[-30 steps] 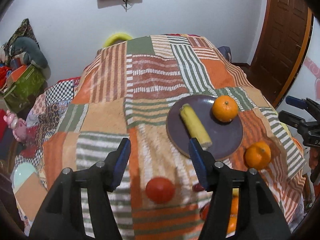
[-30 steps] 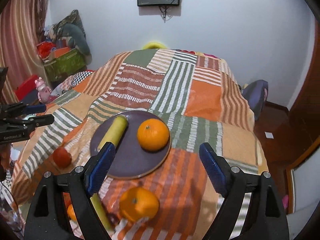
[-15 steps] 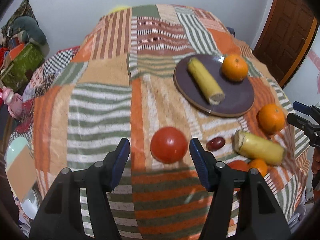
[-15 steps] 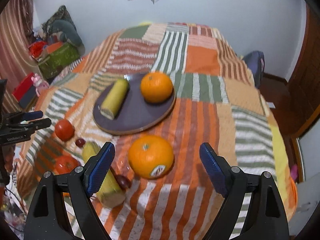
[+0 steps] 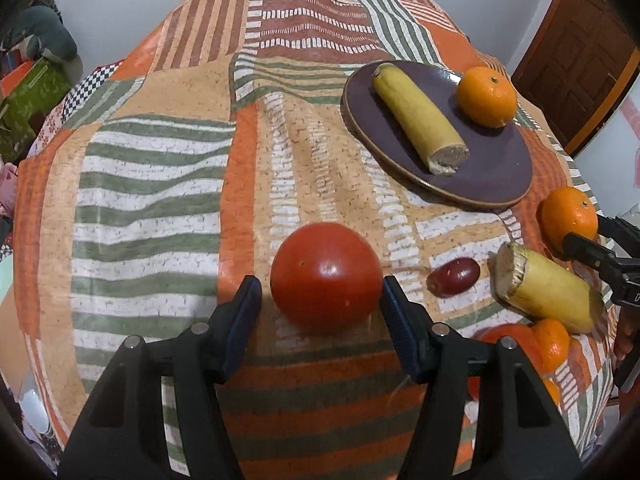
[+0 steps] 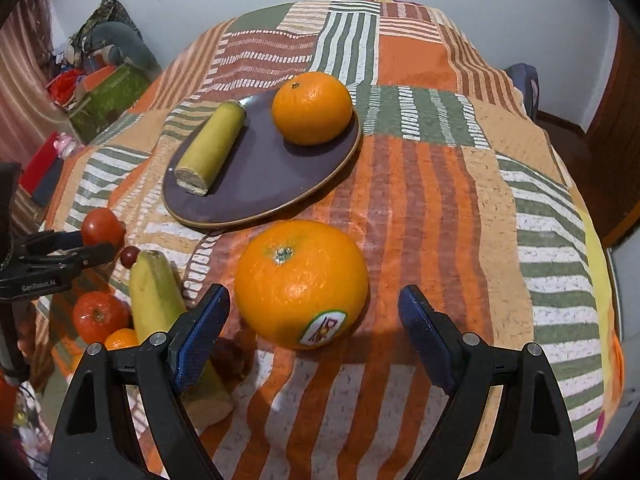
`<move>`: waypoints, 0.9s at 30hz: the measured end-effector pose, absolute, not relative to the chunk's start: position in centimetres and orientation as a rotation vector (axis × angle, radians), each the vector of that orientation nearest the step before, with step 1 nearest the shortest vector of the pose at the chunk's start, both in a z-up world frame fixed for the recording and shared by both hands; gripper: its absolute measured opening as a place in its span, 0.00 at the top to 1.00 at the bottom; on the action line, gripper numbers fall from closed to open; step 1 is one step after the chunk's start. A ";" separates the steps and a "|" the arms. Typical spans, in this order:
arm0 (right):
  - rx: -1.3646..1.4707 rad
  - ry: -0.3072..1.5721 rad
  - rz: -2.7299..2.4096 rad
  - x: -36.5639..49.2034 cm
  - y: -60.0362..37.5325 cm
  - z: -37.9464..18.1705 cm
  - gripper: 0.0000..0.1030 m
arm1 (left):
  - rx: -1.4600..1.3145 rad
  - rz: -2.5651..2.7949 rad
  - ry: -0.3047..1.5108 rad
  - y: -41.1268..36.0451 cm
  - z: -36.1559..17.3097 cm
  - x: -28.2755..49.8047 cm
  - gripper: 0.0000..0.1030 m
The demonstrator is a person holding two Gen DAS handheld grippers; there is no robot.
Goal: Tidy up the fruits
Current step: 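Grasp the red tomato with the left tool while the right tool grasps the labeled orange, then carry the tomato and labeled orange onto the plate and release both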
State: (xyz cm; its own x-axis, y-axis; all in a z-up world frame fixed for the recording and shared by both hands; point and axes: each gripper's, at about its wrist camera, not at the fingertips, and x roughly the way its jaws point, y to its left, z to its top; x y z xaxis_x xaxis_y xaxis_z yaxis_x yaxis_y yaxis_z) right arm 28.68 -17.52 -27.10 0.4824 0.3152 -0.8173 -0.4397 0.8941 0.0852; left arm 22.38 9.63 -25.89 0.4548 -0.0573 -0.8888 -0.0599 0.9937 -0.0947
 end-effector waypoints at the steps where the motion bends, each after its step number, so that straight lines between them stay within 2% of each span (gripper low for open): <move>1: -0.146 0.960 0.465 28.8 -17.4 -27.2 0.19 | -0.118 0.000 1.096 9.6 -25.9 22.5 0.42; 3: -0.150 0.959 0.481 28.8 -17.2 -27.3 0.24 | -0.122 0.002 1.092 9.6 -26.0 22.8 0.44; 5: -0.154 0.965 0.488 29.0 -16.9 -27.5 0.35 | -0.120 0.007 1.086 9.6 -26.1 23.0 0.47; 7: -0.155 0.963 0.492 29.1 -16.8 -27.6 0.38 | -0.127 0.001 1.082 9.6 -26.1 23.2 0.50; 16: -0.134 0.954 0.501 29.0 -17.0 -27.2 0.40 | -0.147 -0.004 1.062 9.6 -25.5 22.6 0.52; 27: -0.135 0.878 0.524 29.1 -16.4 -24.5 0.40 | -0.126 -0.016 0.962 9.0 -21.0 22.3 0.52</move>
